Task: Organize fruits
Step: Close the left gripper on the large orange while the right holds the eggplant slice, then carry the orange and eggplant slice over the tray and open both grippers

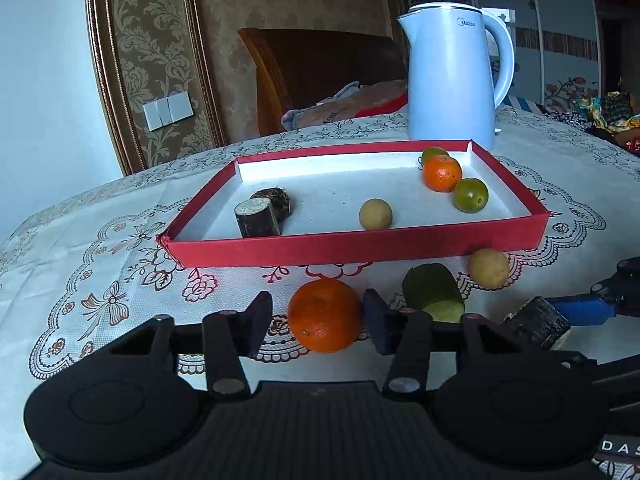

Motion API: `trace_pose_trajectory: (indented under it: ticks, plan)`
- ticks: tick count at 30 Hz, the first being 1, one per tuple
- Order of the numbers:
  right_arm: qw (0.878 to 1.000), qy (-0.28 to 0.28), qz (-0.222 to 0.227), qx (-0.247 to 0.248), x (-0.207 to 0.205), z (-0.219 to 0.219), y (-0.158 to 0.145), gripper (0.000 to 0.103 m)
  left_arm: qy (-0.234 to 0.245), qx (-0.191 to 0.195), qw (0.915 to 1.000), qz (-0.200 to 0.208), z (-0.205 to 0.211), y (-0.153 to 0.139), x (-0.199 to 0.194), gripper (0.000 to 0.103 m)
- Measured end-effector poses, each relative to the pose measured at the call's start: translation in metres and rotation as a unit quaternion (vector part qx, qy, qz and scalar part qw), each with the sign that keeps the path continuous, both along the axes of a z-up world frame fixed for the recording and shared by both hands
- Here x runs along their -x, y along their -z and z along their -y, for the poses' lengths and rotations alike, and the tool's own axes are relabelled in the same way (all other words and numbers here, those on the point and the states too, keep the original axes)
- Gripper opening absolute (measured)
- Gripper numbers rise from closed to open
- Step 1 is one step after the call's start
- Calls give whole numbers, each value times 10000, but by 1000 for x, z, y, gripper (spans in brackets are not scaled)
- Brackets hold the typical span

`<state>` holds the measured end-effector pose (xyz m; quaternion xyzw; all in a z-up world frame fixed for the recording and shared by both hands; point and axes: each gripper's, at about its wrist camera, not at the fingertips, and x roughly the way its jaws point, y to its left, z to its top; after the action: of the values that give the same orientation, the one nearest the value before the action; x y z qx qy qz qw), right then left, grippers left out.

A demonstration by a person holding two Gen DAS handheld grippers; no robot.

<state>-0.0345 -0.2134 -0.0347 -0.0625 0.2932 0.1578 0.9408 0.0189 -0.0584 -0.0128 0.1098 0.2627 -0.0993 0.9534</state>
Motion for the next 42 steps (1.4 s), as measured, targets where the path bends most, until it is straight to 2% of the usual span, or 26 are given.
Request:
trace_pose_trajectory:
  ticks: [5, 10, 15, 22, 28, 35, 40, 42]
  plan:
    - [10000, 20, 61, -48, 2, 2, -1, 36, -12, -102, 9999, 49, 4, 1, 2, 38]
    - [9993, -16, 354, -125, 10, 4, -6, 36, -264, -107, 9995, 96, -2, -1, 2, 37]
    - [9977, 95, 638, -214, 13, 9, -15, 36, -469, -154, 9979, 426, -4, -11, 5, 37]
    - [9933, 546, 996, -204, -14, 21, -37, 36, -529, -61, 9967, 612, 1, -31, -15, 37]
    - [9935, 833, 779, -50, -63, 23, -36, 36, -609, -86, 9955, 725, 18, -33, -49, 37]
    - [9934, 1050, 452, 81, -107, 16, -21, 36, -702, -168, 9956, 594, 32, -21, -89, 37]
    - [9913, 1179, 578, 118, -120, 15, -23, 36, -735, -291, 9956, 494, 36, -12, -108, 39]
    - [9905, 1217, 612, 161, -121, 16, -22, 36, -737, -228, 9962, 397, 35, -9, -112, 39]
